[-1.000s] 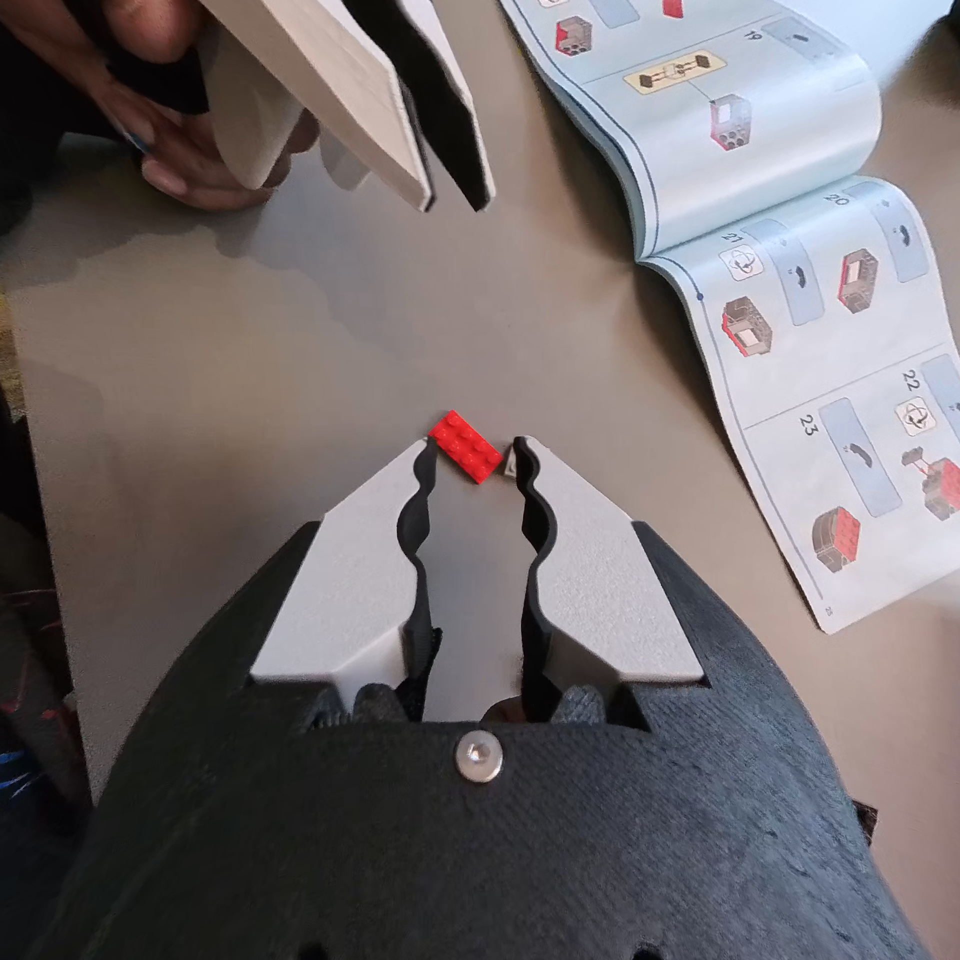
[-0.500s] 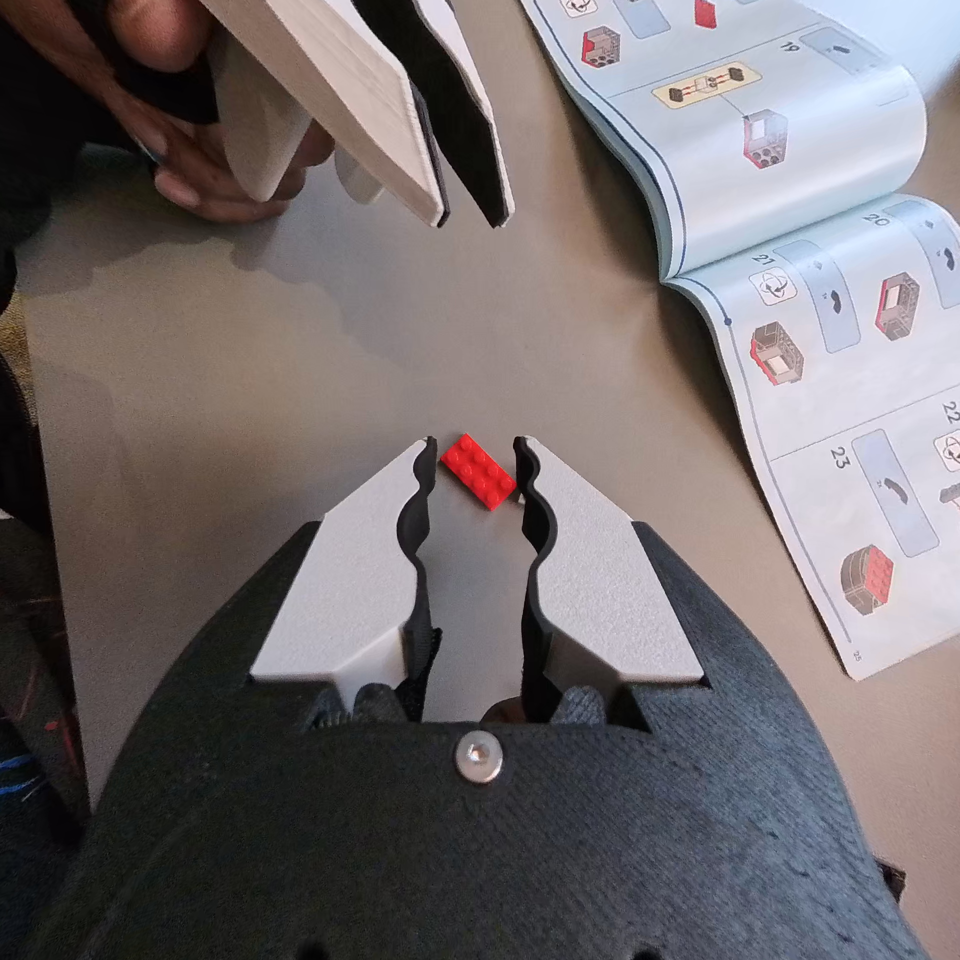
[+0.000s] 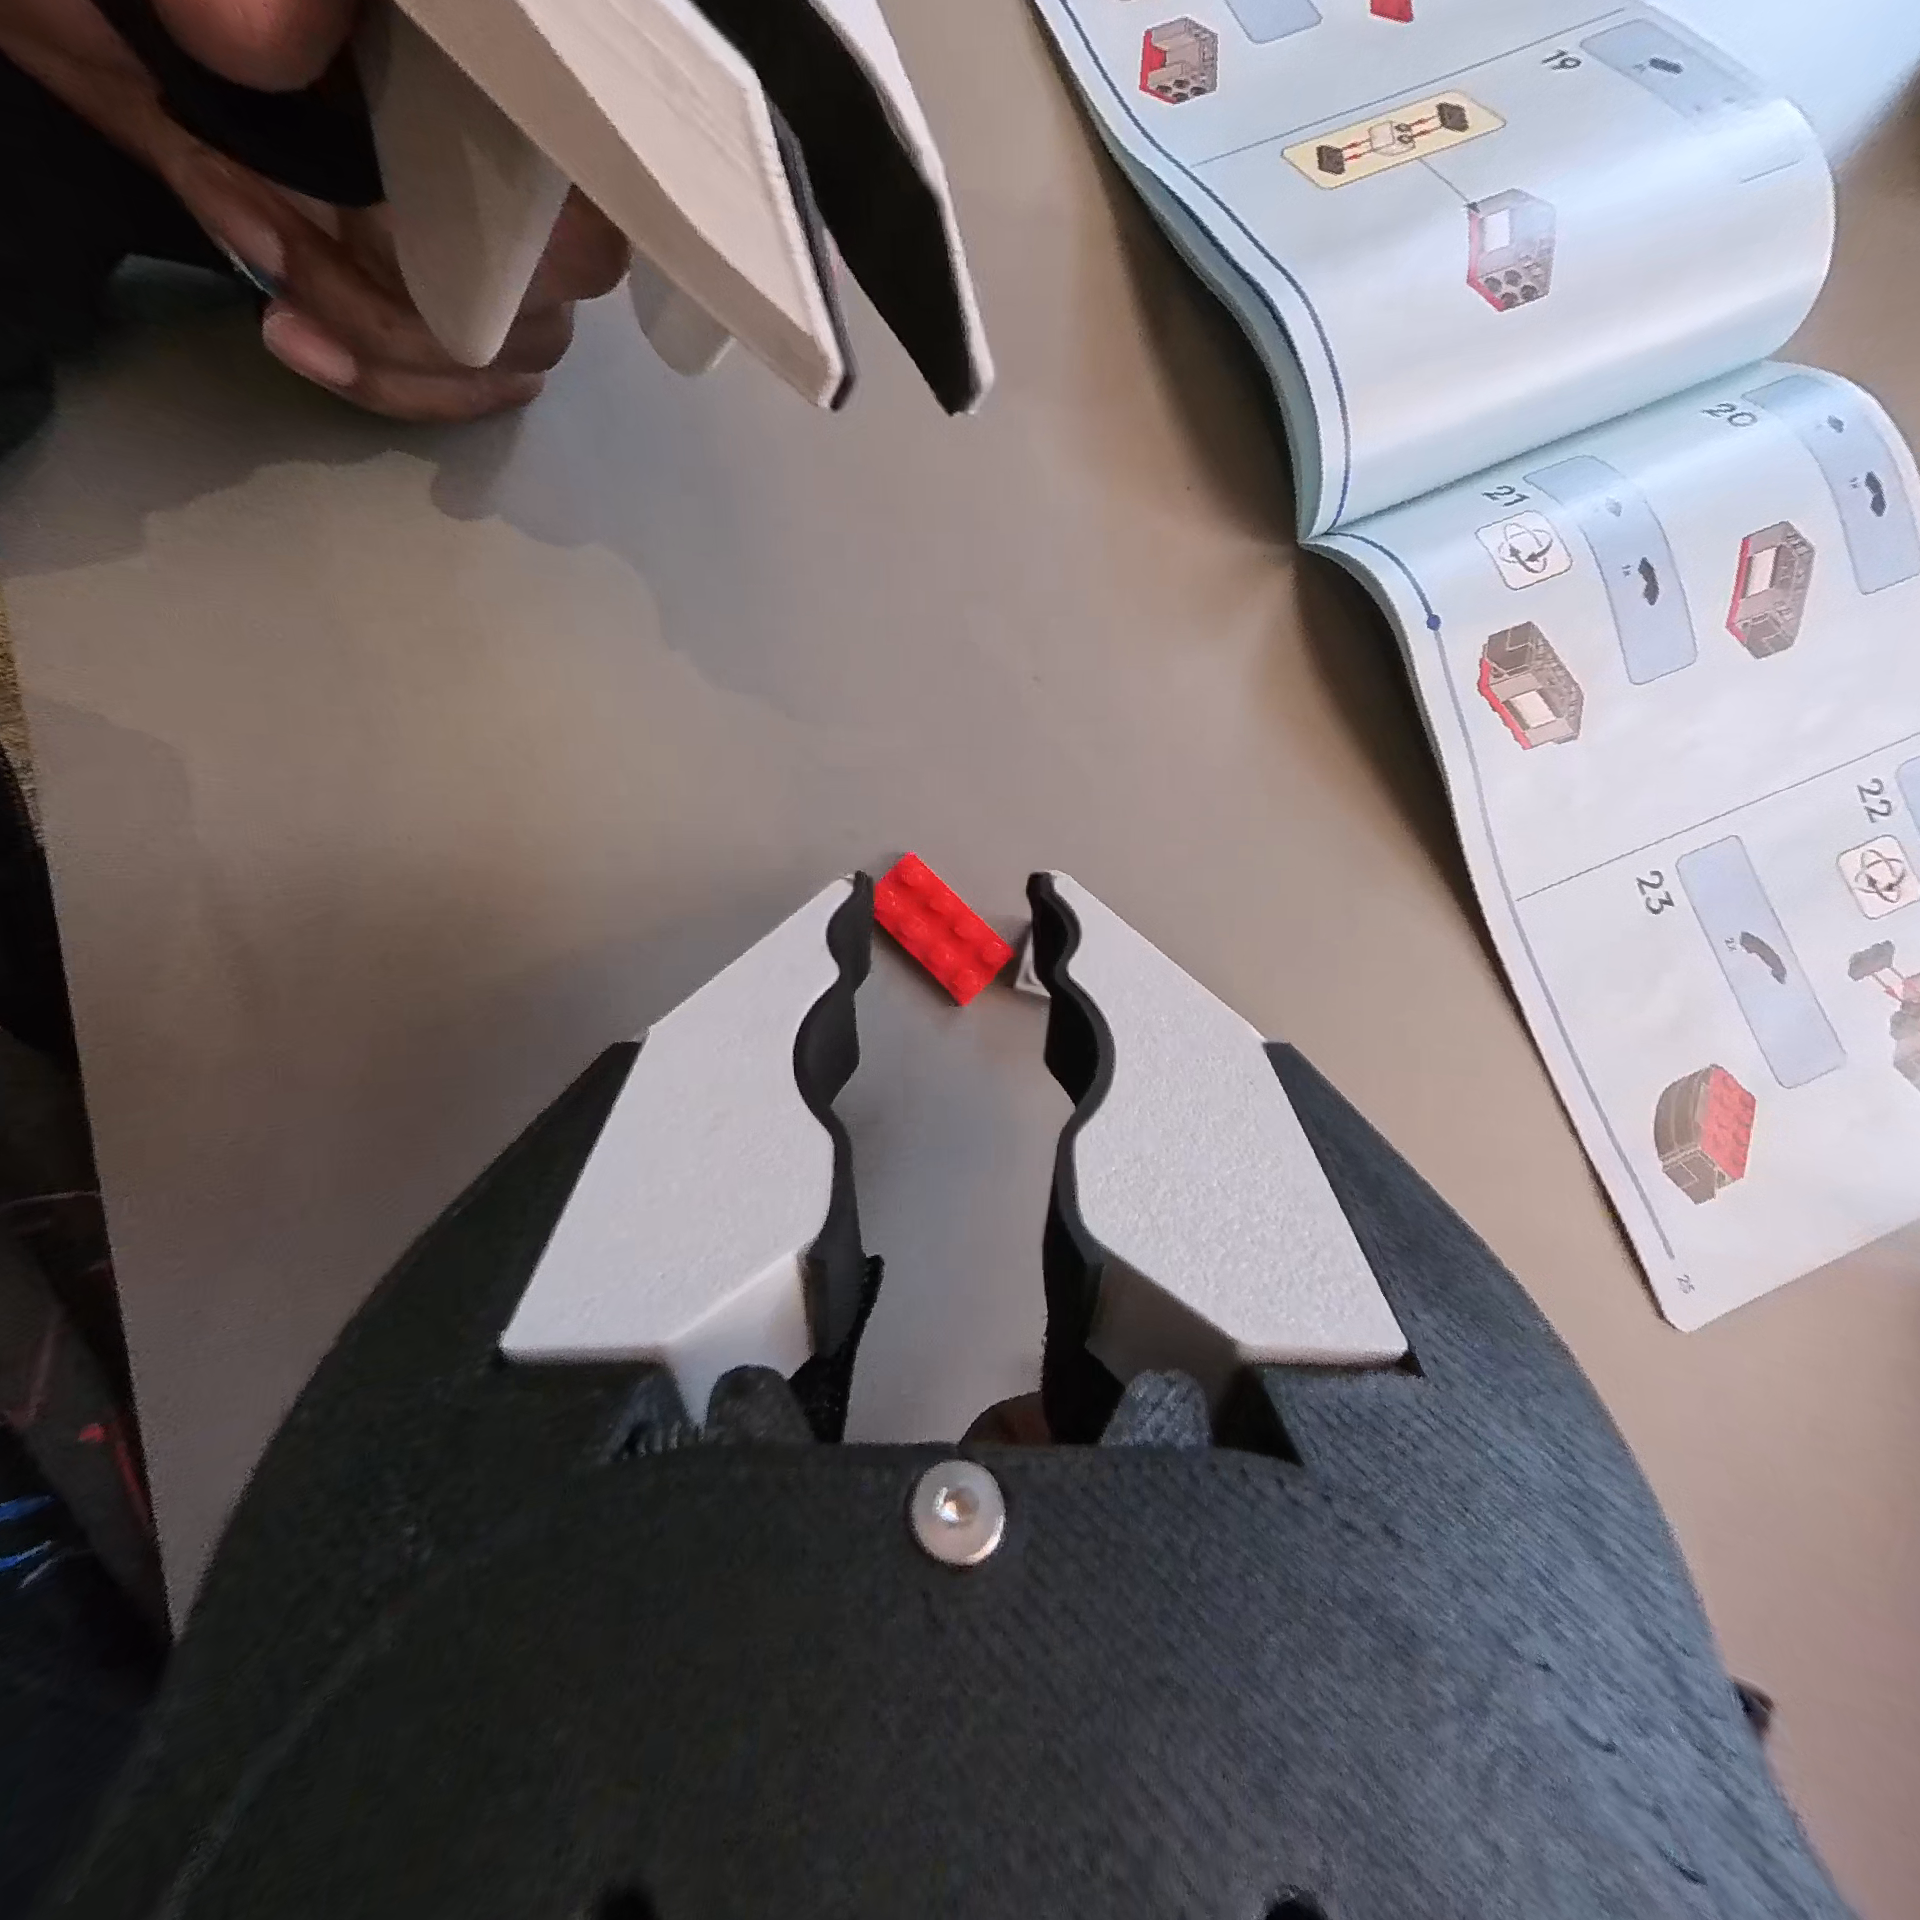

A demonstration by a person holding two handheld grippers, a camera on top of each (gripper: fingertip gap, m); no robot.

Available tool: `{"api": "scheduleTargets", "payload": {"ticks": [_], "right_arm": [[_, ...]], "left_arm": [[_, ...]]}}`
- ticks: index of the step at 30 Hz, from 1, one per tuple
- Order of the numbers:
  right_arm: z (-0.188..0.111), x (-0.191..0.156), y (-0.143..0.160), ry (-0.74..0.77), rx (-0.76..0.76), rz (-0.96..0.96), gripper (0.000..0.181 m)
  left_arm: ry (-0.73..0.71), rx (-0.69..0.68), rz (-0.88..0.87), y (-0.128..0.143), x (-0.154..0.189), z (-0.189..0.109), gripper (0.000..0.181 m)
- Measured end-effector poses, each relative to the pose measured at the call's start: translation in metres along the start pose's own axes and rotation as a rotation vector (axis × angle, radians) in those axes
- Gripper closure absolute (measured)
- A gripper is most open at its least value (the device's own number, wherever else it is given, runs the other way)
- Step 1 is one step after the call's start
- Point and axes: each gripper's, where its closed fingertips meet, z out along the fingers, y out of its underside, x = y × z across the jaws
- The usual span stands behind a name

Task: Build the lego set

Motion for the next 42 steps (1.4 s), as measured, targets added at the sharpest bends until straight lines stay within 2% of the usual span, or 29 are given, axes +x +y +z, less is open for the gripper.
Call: {"api": "scheduleTargets", "payload": {"ticks": [11,16,25,32,42], "right_arm": [[-0.022,0.034,0.004,0.099,-0.017,0.010,0.151],[-0.015,0.019,0.007,0.054,-0.051,-0.060,0.151],[0.008,-0.008,0.004,-0.136,-0.144,-0.252,0.150],[0.015,-0.014,0.015,-0.217,-0.232,-0.261,0.151],[0.018,-0.017,0.014,-0.221,-0.211,-0.215,0.162]], "left_arm": [[-0.006,-0.009,0.005,0.001,0.000,0.001,0.156],[-0.013,-0.016,0.007,0.002,-0.001,0.002,0.156],[-0.020,-0.023,0.013,0.003,-0.001,0.003,0.156],[-0.013,-0.019,0.008,0.003,-0.001,0.002,0.156],[-0.006,-0.017,0.005,0.003,0.000,0.001,0.156]]}}
